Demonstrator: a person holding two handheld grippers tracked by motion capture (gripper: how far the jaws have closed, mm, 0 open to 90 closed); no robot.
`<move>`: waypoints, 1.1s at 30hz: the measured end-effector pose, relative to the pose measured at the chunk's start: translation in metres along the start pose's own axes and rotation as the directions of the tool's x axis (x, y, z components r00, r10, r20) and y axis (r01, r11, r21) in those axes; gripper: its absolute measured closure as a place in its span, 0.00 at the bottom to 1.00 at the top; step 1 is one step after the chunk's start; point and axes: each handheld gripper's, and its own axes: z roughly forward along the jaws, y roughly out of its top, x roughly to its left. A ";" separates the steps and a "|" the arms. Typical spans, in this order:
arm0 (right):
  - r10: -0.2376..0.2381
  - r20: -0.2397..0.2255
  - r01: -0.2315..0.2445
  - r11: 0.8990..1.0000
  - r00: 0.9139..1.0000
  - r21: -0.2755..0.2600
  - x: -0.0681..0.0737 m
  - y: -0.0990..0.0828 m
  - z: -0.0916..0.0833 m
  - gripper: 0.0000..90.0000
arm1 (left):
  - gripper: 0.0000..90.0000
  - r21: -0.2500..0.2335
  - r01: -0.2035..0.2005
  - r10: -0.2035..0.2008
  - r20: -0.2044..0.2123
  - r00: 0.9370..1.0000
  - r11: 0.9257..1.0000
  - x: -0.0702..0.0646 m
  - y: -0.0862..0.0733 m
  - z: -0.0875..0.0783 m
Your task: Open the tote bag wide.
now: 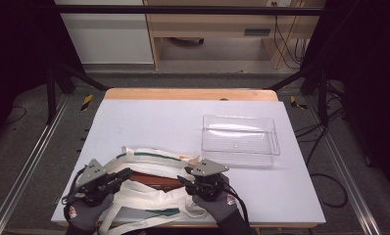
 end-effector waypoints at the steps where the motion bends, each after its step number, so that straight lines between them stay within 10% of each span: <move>1: 0.000 0.002 0.000 1.000 1.000 0.003 -0.001 -0.001 0.001 0.68 | 0.93 0.018 -0.002 0.002 -0.002 1.000 1.000 -0.001 -0.003 0.004; 33: 0.058 0.142 -0.057 0.998 0.988 -0.008 -0.015 -0.009 0.018 0.96 | 0.99 0.178 -0.017 0.010 0.039 0.999 0.984 -0.008 -0.037 0.009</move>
